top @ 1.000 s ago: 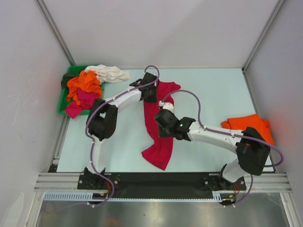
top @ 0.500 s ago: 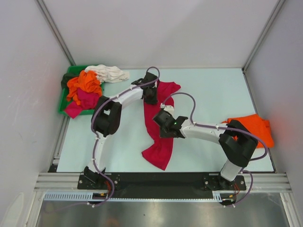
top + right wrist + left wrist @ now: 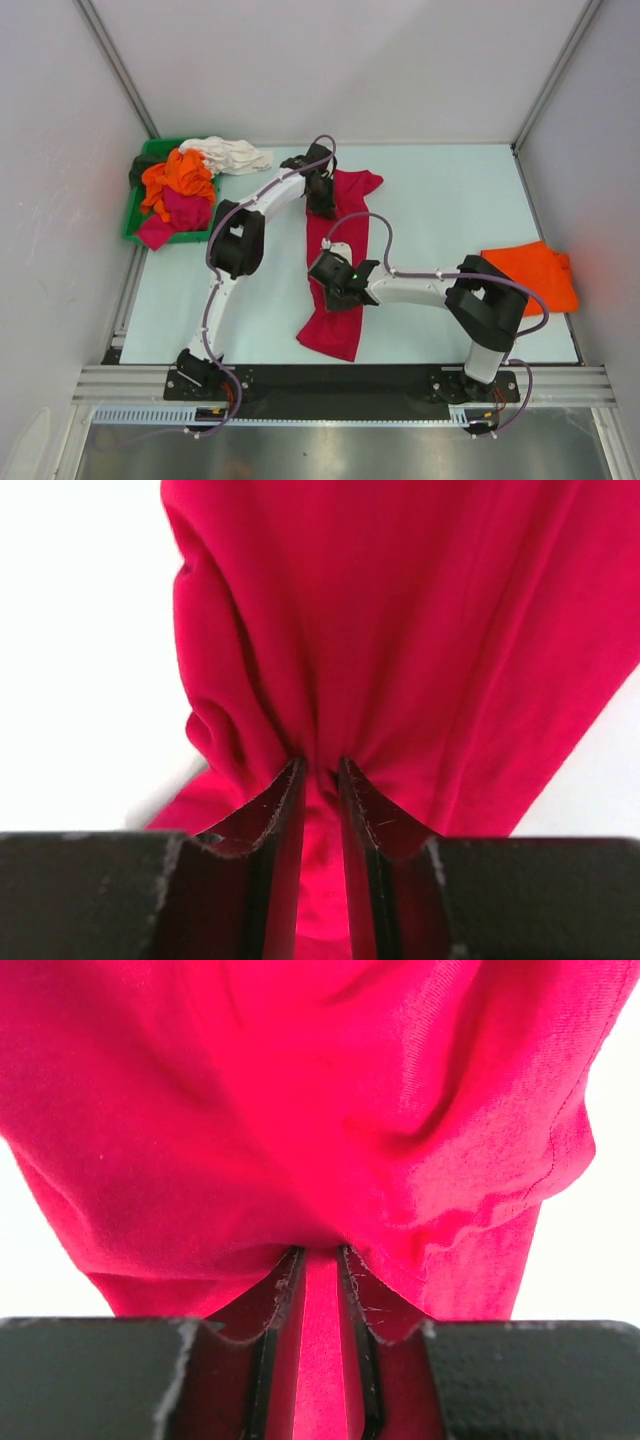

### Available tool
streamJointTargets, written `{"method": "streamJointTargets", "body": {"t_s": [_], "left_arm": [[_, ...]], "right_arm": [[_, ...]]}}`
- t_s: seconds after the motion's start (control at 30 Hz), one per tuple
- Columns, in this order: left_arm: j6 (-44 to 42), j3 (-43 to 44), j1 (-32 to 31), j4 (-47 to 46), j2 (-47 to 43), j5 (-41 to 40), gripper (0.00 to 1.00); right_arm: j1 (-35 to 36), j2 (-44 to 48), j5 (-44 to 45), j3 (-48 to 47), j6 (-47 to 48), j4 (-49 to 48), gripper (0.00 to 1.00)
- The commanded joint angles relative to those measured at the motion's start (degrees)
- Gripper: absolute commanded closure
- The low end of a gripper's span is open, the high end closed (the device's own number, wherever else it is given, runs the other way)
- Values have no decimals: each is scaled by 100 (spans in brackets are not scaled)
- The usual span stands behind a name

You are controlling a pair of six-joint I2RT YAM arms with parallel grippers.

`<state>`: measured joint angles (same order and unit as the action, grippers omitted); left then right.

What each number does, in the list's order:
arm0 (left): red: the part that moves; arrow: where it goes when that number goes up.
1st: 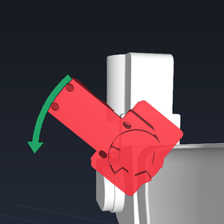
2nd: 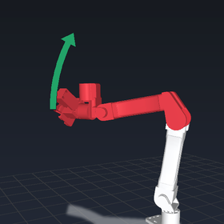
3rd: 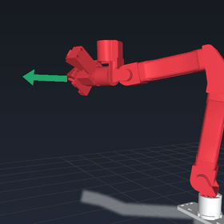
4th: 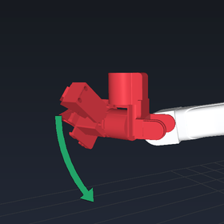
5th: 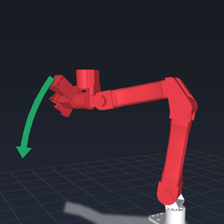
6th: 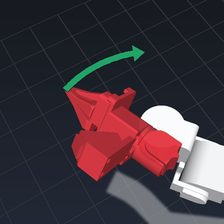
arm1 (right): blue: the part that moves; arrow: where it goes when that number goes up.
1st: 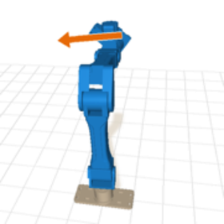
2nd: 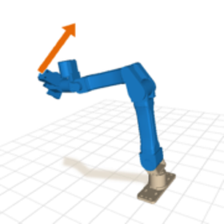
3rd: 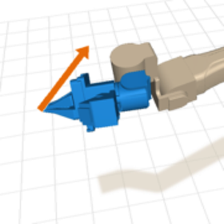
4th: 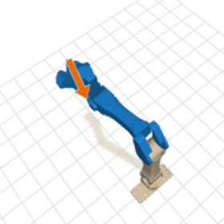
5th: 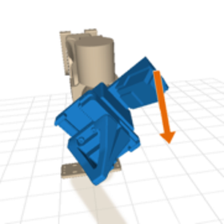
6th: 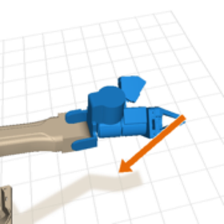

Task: Fold and stack the t-shirts
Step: Rotate the tshirt 90 degrees

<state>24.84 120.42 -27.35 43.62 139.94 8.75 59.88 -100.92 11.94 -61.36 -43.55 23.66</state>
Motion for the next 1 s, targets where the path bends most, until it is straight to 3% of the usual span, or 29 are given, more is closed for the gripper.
{"method": "streamJointTargets", "body": {"t_s": [0.0, 0.37, 0.5, 0.7, 0.8, 0.97], "left_arm": [[-67, 298, 107, 33, 420, 170, 75], [-84, 570, 266, 94, 473, 258, 68], [-102, 413, 266, -19, -34, 154, 62], [-94, -711, 257, -388, -1869, -303, 58], [3, -1791, 248, -703, -2732, -594, 57], [258, -4269, 55, -1241, -4517, -857, 58]], "right_arm": [[305, 187, -342, 255, -347, 139, 75], [1043, 117, -702, 828, -954, -19, 75], [912, 432, -36, 679, -910, 349, 68], [-27, 1346, 966, 81, -515, 806, 50], [-300, 1707, 1231, -16, -251, 895, 44], [-503, 1980, 1188, 387, -206, 834, 44]]}}
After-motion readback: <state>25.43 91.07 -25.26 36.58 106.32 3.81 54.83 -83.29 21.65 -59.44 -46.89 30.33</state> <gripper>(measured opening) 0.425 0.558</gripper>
